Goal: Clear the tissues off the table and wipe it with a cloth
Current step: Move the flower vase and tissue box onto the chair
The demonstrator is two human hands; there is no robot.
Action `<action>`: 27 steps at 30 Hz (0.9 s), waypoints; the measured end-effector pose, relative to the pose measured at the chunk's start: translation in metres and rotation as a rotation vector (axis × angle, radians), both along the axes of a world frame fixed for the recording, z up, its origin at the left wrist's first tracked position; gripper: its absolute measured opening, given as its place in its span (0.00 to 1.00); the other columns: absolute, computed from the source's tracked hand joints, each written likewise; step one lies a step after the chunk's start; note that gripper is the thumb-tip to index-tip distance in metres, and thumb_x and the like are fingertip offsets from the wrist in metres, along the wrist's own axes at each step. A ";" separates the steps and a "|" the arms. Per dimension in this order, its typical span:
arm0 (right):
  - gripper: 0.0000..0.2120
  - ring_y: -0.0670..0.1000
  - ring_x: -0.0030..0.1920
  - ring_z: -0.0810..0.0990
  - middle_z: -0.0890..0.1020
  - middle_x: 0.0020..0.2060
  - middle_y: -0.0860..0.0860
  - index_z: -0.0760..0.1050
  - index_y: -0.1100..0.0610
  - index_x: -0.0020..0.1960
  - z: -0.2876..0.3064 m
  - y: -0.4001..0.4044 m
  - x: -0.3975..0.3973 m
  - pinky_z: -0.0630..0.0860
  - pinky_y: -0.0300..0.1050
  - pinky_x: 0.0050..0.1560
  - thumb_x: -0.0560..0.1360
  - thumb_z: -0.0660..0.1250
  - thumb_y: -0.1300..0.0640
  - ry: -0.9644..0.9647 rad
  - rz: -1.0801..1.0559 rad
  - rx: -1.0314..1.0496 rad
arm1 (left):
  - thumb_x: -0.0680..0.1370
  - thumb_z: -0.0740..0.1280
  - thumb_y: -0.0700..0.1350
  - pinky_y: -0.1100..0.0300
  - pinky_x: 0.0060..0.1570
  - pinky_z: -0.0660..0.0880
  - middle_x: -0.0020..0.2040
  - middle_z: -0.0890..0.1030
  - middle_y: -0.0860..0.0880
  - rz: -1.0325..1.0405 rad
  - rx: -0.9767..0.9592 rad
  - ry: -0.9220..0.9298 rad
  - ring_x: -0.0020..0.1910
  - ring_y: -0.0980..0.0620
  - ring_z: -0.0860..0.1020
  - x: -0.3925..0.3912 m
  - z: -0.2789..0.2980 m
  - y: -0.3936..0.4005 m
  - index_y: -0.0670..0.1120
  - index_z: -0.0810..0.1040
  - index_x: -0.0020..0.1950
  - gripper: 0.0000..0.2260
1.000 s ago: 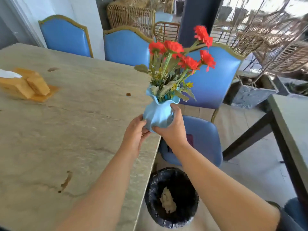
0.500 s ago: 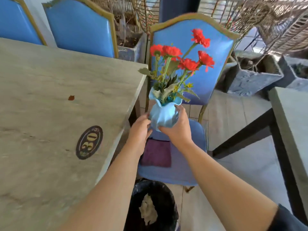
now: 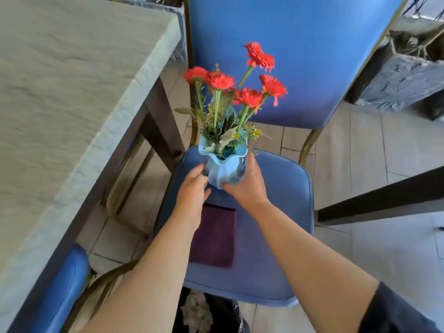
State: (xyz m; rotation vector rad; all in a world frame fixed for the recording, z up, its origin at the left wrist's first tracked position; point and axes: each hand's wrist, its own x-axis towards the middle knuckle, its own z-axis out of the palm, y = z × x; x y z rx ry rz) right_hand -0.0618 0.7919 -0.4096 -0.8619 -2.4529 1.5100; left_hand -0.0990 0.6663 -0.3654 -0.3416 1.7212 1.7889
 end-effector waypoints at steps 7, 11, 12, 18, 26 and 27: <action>0.40 0.52 0.60 0.70 0.72 0.61 0.50 0.62 0.51 0.69 -0.013 0.000 0.004 0.71 0.45 0.55 0.61 0.77 0.58 -0.040 0.050 0.017 | 0.79 0.59 0.41 0.53 0.67 0.67 0.63 0.75 0.56 -0.047 -0.042 0.001 0.65 0.55 0.72 0.005 -0.017 -0.002 0.61 0.74 0.57 0.16; 0.35 0.55 0.59 0.72 0.73 0.58 0.52 0.65 0.57 0.65 -0.004 -0.005 0.010 0.73 0.50 0.56 0.63 0.77 0.56 -0.123 0.053 0.055 | 0.80 0.57 0.39 0.51 0.70 0.65 0.69 0.72 0.53 -0.078 -0.057 -0.001 0.67 0.55 0.69 0.009 -0.014 -0.010 0.55 0.70 0.70 0.20; 0.32 0.55 0.59 0.72 0.73 0.57 0.52 0.66 0.58 0.64 0.003 -0.007 0.013 0.73 0.48 0.55 0.64 0.77 0.57 -0.126 0.047 0.048 | 0.80 0.57 0.39 0.52 0.69 0.65 0.70 0.71 0.52 -0.078 -0.058 -0.005 0.67 0.55 0.69 0.011 -0.010 -0.013 0.54 0.70 0.70 0.19; 0.32 0.54 0.63 0.72 0.73 0.59 0.52 0.65 0.58 0.69 0.068 -0.048 0.036 0.73 0.52 0.62 0.68 0.71 0.57 -0.125 -0.113 -0.103 | 0.81 0.59 0.42 0.54 0.64 0.70 0.64 0.75 0.49 -0.041 -0.069 -0.016 0.62 0.52 0.74 0.039 0.048 -0.037 0.54 0.75 0.61 0.12; 0.21 0.49 0.57 0.74 0.72 0.63 0.52 0.68 0.49 0.68 0.188 -0.150 0.103 0.74 0.51 0.61 0.76 0.63 0.59 -0.003 -0.262 -0.255 | 0.81 0.59 0.42 0.58 0.56 0.74 0.57 0.80 0.50 -0.021 0.056 0.120 0.56 0.53 0.80 0.108 0.176 -0.126 0.50 0.77 0.60 0.11; 0.18 0.48 0.56 0.75 0.74 0.61 0.52 0.71 0.48 0.64 0.203 -0.168 0.113 0.74 0.51 0.60 0.76 0.62 0.60 0.027 -0.258 -0.240 | 0.81 0.59 0.42 0.59 0.54 0.75 0.56 0.81 0.50 -0.020 0.066 0.139 0.54 0.53 0.80 0.117 0.192 -0.145 0.50 0.77 0.59 0.11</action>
